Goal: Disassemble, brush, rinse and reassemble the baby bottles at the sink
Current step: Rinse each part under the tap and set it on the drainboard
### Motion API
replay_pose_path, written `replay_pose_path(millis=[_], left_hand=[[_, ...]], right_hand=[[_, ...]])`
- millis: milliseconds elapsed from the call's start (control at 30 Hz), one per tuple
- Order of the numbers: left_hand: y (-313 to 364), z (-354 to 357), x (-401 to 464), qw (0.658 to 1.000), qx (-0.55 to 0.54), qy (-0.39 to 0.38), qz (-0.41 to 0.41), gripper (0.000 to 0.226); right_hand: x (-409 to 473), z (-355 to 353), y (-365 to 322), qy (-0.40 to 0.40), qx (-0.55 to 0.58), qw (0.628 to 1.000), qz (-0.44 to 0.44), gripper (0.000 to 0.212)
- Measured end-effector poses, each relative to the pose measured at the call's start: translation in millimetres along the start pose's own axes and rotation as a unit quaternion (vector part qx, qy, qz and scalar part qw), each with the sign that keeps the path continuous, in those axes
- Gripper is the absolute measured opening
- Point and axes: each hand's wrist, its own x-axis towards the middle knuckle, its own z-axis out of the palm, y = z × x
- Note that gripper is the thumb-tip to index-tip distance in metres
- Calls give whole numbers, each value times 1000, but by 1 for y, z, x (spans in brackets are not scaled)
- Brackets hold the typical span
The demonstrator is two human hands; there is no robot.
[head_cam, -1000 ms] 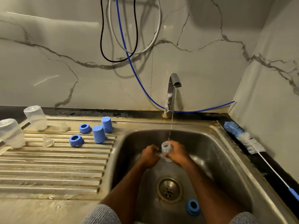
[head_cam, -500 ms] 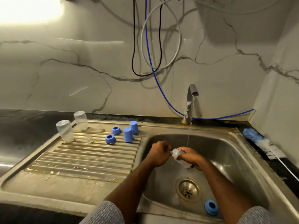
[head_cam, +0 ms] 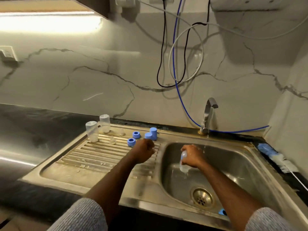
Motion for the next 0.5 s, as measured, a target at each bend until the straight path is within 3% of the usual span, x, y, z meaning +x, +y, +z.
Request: replay_pose_path(millis=[133,300,500], left_hand=[[-37,-34,-16,999,4,36,-19,10],[-96,-82,-40,996,5,61,-66,10],[-166,-137,-72,988,28,102,-115,6]], right_hand=[[-1,5,-43,43,81,996,-11,68],[-1,21,-135,109,150,976,-118,61],[8,71,-249,63,162,961,-215,63]])
